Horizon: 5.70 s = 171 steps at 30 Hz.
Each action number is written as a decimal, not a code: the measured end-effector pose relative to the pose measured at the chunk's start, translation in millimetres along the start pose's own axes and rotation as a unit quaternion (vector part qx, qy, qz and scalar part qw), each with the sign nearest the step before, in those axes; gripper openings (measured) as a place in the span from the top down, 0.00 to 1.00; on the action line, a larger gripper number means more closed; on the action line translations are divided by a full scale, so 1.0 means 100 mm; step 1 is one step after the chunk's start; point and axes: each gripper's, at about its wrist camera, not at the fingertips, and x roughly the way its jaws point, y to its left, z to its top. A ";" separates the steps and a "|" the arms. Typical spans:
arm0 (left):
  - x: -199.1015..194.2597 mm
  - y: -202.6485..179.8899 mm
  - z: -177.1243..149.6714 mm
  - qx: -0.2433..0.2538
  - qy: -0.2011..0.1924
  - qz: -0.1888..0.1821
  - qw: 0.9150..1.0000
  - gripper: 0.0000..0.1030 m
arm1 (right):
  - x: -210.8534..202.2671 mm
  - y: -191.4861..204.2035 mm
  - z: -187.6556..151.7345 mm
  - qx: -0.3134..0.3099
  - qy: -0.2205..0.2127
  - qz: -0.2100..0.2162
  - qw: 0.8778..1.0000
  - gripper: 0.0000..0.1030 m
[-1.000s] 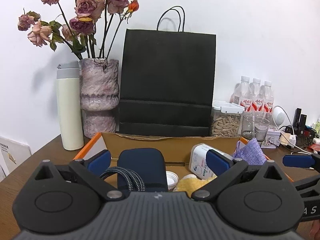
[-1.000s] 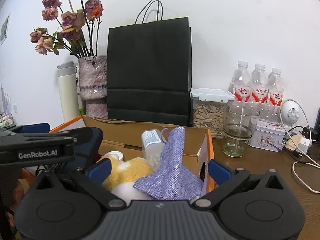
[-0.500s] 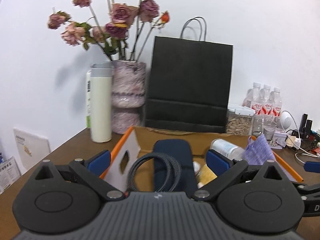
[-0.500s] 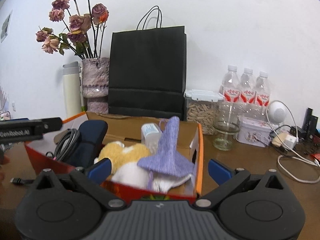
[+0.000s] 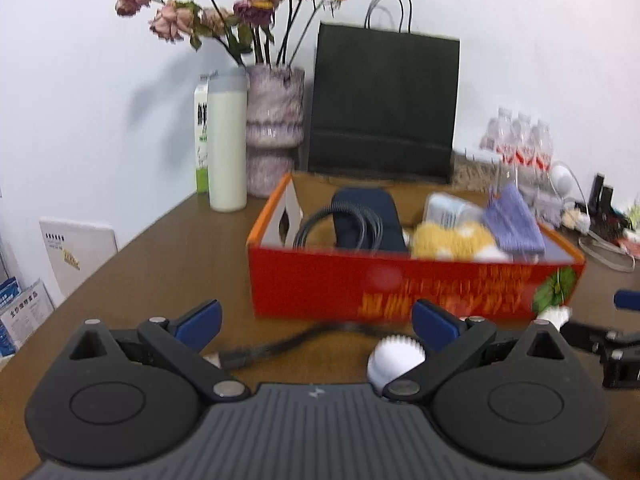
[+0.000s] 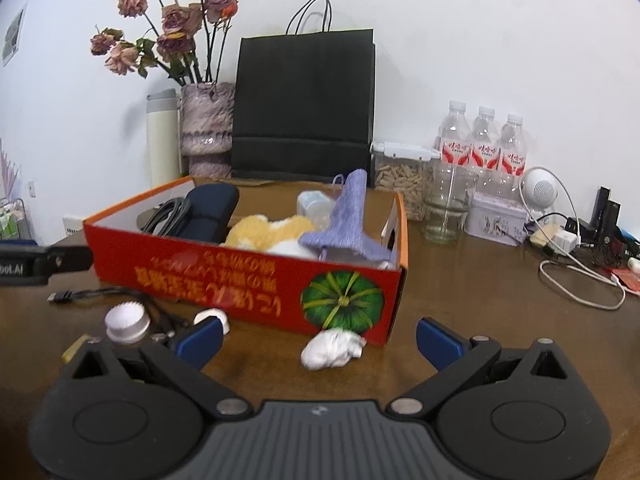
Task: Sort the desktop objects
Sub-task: 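Move both grippers back from the box to the table, then grasp the yellow block with the left gripper while the right gripper grasps the small orange item, then carry the yellow block and orange item over the box with both grippers, then open both grippers to release the block and orange item into the box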
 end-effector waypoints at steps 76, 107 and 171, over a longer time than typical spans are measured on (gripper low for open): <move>-0.05 0.48 -0.16 0.010 0.058 -0.054 0.997 0.88 | 0.11 1.13 -0.11 -0.021 0.100 0.082 0.991 0.06; -0.27 0.49 -0.11 -0.007 0.024 -0.060 0.998 0.88 | -0.11 1.04 0.09 0.003 0.027 0.113 0.993 0.88; 1.17 -0.46 0.81 0.008 -0.040 -0.018 0.999 0.00 | 1.04 0.00 0.83 0.031 -0.043 0.050 0.997 0.20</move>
